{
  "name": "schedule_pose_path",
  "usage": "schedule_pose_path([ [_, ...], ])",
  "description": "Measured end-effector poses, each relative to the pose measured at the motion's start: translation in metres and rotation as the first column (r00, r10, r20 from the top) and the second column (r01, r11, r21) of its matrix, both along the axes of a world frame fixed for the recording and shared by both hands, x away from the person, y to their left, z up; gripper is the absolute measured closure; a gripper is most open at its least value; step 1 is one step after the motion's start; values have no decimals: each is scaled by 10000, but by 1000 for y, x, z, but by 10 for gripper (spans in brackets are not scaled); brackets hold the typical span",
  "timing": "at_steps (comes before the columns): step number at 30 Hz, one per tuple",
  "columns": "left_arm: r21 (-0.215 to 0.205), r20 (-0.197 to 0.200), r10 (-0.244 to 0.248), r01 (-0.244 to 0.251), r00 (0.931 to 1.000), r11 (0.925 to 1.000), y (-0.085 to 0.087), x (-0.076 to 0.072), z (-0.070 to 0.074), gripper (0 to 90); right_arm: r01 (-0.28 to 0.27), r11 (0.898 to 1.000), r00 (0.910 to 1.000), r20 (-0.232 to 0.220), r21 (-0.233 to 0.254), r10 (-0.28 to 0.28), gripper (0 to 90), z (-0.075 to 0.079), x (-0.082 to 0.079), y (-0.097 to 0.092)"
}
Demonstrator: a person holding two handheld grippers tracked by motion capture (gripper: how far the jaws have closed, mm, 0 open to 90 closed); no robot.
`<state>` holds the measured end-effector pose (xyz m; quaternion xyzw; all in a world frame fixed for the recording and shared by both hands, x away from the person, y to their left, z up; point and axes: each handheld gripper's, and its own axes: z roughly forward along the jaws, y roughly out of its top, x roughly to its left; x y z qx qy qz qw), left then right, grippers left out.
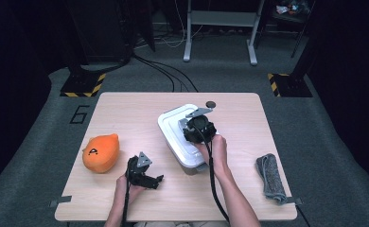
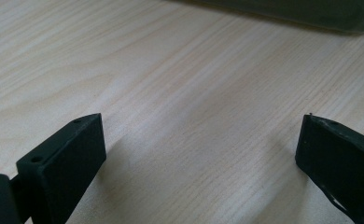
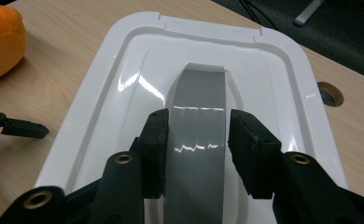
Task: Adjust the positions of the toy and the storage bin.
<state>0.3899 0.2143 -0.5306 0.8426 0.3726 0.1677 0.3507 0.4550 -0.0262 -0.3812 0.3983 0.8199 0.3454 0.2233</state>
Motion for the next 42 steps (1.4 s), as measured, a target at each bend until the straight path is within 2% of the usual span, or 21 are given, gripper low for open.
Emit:
schedule_pose_path([
  [4, -1, 1, 12, -12, 10000, 10000, 0, 0, 0, 15, 128, 9999, 9998, -158, 96, -126, 624, -1, -1, 2],
  [6, 6, 7, 9, -9, 10000, 10000, 0, 0, 0, 15, 190, 9997, 9998, -35, 142, -189, 649, -2, -1, 3],
  [13, 0, 3, 25, -25, 10000, 10000, 0, 0, 0, 15, 288, 9994, 9996, -64, 204, -287, 658, -3, -1, 3],
  [17, 2, 0, 12, -12, 10000, 10000, 0, 0, 0, 15, 507, 9979, 9987, -134, 409, -502, 661, -3, -3, 4],
  [26, -25, -46, 3, -4, 10000, 10000, 0, 0, 0, 15, 528, 9968, 9986, -112, 605, -522, 663, -1, -4, 3],
  [31, -36, -61, -10, 10, 10000, 10000, 0, 0, 0, 15, 435, 9968, 9988, 190, 674, -449, 663, 5, -7, -1],
  [37, 33, -8, -28, 28, 10000, 10000, 0, 0, 0, 16, 425, 9972, 9982, 401, 614, -450, 663, 14, -8, -6],
  [42, 60, 21, 3, -3, 10000, 10000, 0, 0, 0, 16, 412, 9963, 9979, 474, 759, -449, 663, 19, -9, -10],
])
